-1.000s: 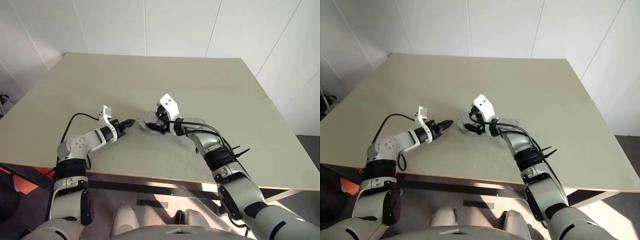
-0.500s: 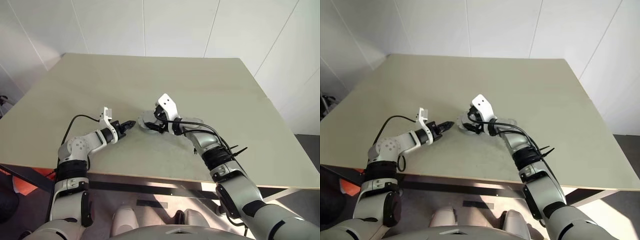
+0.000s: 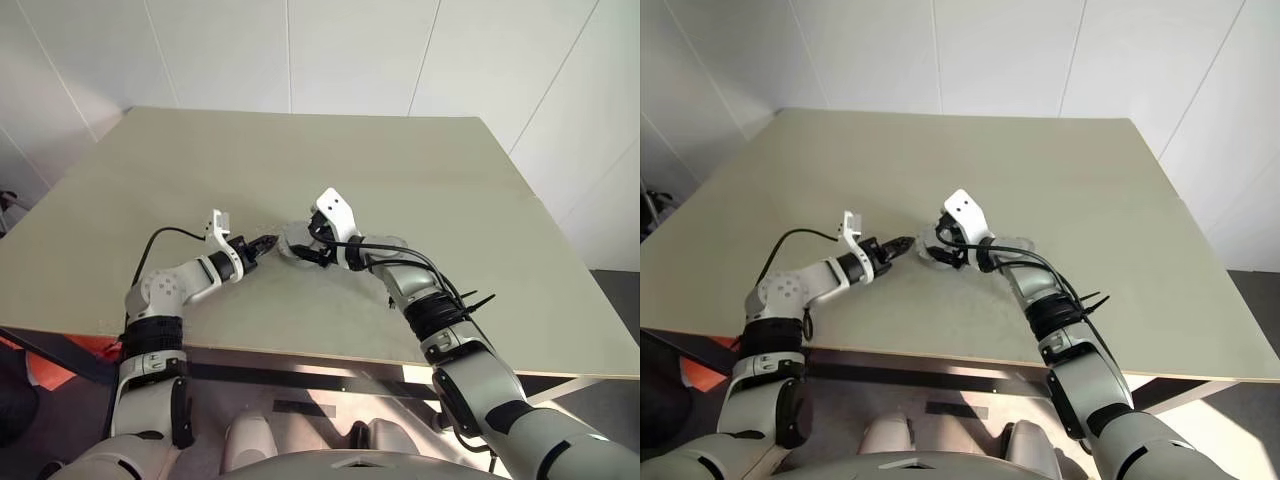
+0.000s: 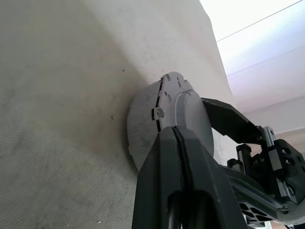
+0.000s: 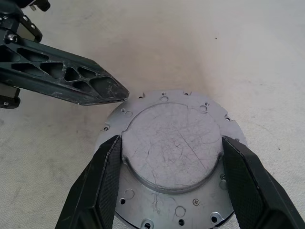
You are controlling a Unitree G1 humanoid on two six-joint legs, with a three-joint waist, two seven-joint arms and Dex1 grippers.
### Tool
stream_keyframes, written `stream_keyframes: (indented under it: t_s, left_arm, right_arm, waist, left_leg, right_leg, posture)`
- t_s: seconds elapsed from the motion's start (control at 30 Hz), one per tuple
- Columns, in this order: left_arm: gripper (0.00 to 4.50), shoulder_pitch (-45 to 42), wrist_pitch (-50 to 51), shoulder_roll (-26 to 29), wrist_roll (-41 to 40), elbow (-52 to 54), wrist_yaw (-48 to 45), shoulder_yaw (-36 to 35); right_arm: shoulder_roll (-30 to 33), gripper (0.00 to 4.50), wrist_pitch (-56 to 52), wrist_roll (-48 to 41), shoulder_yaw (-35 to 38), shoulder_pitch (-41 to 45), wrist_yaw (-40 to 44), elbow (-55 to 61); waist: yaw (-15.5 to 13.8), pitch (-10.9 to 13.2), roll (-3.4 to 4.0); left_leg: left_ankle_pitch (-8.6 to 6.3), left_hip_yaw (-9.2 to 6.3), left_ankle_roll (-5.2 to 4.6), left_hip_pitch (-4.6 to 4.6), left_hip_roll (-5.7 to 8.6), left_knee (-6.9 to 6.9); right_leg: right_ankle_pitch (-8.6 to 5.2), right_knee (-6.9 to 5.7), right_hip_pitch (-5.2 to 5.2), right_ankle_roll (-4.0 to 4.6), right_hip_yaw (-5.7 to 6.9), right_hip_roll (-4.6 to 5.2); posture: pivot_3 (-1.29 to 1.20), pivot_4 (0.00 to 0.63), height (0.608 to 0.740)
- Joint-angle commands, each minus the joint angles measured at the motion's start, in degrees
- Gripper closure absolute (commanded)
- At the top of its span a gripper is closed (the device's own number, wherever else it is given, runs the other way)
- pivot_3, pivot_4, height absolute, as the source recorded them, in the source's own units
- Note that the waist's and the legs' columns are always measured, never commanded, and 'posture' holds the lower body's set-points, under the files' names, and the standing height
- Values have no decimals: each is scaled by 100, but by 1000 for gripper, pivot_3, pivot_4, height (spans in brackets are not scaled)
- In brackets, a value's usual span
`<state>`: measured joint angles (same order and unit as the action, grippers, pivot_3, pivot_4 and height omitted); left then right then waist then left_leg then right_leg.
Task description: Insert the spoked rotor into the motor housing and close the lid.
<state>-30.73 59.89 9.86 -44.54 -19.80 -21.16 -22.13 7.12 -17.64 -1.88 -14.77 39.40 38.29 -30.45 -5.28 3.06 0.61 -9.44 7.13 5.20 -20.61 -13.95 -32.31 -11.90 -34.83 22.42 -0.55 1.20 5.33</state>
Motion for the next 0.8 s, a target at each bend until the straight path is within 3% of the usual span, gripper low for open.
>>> stream_keyframes:
  t_s: [0.03, 0.8]
  left_arm:
    - [4500, -123, -19, -20, -91, 30, -5, -50]
    - [4500, 72, 80, -16, -115, 278, -4, -12]
  right_arm:
    - [108, 1356, -214, 160, -126, -146, 73, 7]
    - [306, 1356, -1017, 57, -4, -194, 128, 559]
  waist:
    - [1, 0, 0]
    - [-45, 0, 0]
  left_leg:
    - [0, 0, 0, 0, 0, 1]
    - [-3, 0, -5, -16, 5, 6]
  right_leg:
    - [0, 1, 0, 0, 0, -1]
    - [-4, 21, 0, -4, 8, 6]
  posture:
    - [0, 0, 740]
    - [0, 0, 740]
